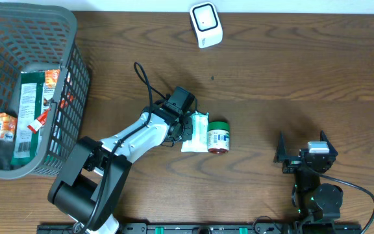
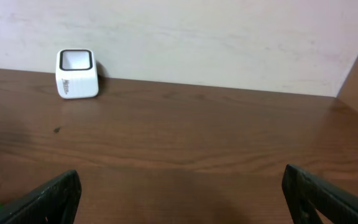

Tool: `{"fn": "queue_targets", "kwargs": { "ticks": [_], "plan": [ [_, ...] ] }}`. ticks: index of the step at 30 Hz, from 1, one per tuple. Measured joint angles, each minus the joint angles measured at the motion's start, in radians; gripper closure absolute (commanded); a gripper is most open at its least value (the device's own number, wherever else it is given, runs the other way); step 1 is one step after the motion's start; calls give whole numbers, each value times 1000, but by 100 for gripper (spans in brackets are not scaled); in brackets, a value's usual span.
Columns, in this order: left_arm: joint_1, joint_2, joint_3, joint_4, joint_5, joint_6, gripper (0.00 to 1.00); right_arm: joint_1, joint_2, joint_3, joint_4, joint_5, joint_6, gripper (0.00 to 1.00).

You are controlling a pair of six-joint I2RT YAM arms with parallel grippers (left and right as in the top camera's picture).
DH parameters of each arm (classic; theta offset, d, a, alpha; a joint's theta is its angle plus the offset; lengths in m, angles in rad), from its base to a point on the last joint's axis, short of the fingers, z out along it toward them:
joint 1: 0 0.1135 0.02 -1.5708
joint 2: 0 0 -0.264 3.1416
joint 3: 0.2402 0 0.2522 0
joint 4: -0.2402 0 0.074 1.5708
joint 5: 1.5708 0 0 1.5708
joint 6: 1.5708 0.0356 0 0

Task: Scan the item barcode
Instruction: 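Place the wipes pack on the table left of the jar, then reach the left gripper into the basket toward the 3M gloves pack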

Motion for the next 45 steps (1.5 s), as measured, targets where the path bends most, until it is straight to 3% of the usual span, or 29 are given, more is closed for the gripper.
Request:
{"fn": "queue_targets", "kwargs": {
  "ticks": [3,8,9,14,18,23,27,37,41,45],
  "plan": [
    [0,0,0,0,0,5,83,0,0,0,0,0,0,1],
    [2,-1,2,-35,-3,24,73,0,0,0,0,0,0,1],
    [4,-3,9,-58,-5,30,69,0,0,0,0,0,0,1],
    [35,-64,138,-229,-53,81,30,0,0,0,0,0,0,1],
    [97,-169,338,-381,-115,118,21,0,0,0,0,0,0,1],
    [238,-272,566,-539,-180,142,20,0,0,0,0,0,0,1],
    [402,-314,665,-578,-226,154,20,0,0,0,0,0,0,1],
    [859,-306,678,-609,-263,153,20,0,0,0,0,0,0,1],
    [967,-272,676,-609,-266,153,19,0,0,0,0,0,0,1],
    [1023,-209,661,-610,-266,155,11,0,0,0,0,0,0,1]
  ]
}}
